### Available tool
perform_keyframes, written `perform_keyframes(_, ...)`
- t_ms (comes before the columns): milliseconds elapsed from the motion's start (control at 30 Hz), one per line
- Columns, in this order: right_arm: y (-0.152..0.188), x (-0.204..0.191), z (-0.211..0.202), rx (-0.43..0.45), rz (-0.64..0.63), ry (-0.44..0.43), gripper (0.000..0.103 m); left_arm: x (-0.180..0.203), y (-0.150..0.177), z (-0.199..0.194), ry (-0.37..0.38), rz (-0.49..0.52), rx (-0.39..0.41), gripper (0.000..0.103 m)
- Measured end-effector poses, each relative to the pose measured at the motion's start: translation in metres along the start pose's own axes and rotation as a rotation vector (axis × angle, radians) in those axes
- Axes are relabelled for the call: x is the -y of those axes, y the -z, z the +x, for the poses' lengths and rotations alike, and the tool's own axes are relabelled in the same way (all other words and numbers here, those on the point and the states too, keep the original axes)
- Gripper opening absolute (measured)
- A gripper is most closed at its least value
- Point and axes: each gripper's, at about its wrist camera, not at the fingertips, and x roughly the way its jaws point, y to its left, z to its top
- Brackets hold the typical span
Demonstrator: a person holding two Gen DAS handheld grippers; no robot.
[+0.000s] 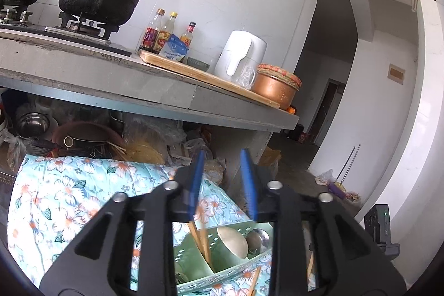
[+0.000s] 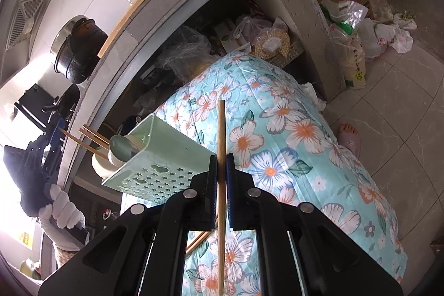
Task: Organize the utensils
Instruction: 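Drop the left gripper's chopsticks into the green holder while the right gripper carries its chopstick, then lower the right gripper's chopstick into the green holder and open the right gripper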
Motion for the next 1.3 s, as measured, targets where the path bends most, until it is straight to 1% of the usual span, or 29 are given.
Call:
perform_keyframes(67,-0.005,-0.007,-0.004,0.014,-0.024,-0.002,0.006,0.001,0.0,-0.005,-0.007,0.014,0.012,0.034)
perform_keyframes(100,-0.008,-0.011,-0.007,0.023,-0.036,-0.006,0.006,0.002,0.001,-0.008,-0.011,0.02,0.017,0.039)
perform_keyframes(200,-0.02,-0.025,-0.018,0.066,-0.082,-0.014,0.006,0.003,0.002,-0.016,-0.016,0.029,0.026,0.042)
perform_keyframes(267,-0.031,-0.037,-0.029,0.105,-0.12,-0.019,0.006,0.003,0.003,-0.023,-0.011,0.031,0.023,0.046)
perform_keyframes(333,-0.044,-0.05,-0.04,0.151,-0.16,-0.023,0.006,0.004,0.008,-0.028,-0.001,0.044,0.002,0.053)
perform_keyframes(467,-0.074,-0.08,-0.063,0.253,-0.251,-0.037,0.006,0.007,0.026,-0.038,0.034,0.071,-0.074,0.062)
perform_keyframes(600,-0.097,-0.112,-0.078,0.34,-0.333,-0.069,0.006,0.01,0.055,-0.045,0.064,0.083,-0.188,0.069)
perform_keyframes(700,-0.111,-0.134,-0.084,0.399,-0.389,-0.086,0.006,0.01,0.08,-0.048,0.076,0.07,-0.27,0.071)
perform_keyframes(767,-0.119,-0.145,-0.084,0.422,-0.403,-0.105,0.006,0.007,0.096,-0.048,0.073,0.048,-0.321,0.072)
perform_keyframes(833,-0.127,-0.152,-0.081,0.43,-0.408,-0.13,0.006,0.004,0.11,-0.046,0.059,0.027,-0.368,0.072)
perform_keyframes(900,-0.131,-0.158,-0.074,0.433,-0.419,-0.138,0.006,0.001,0.122,-0.044,0.036,0.02,-0.394,0.072)
perform_keyframes(1000,-0.134,-0.164,-0.051,0.4,-0.422,-0.135,0.006,-0.002,0.135,-0.039,-0.011,0.032,-0.422,0.072)
perform_keyframes(1133,-0.131,-0.158,-0.011,0.325,-0.398,-0.122,0.006,-0.007,0.144,-0.035,-0.044,0.028,-0.451,0.072)
perform_keyframes(1233,-0.12,-0.153,0.018,0.271,-0.407,-0.082,0.006,-0.009,0.148,-0.033,-0.061,0.028,-0.46,0.072)
perform_keyframes(1300,-0.112,-0.148,0.036,0.211,-0.41,-0.067,0.006,-0.011,0.149,-0.031,-0.072,0.027,-0.466,0.072)
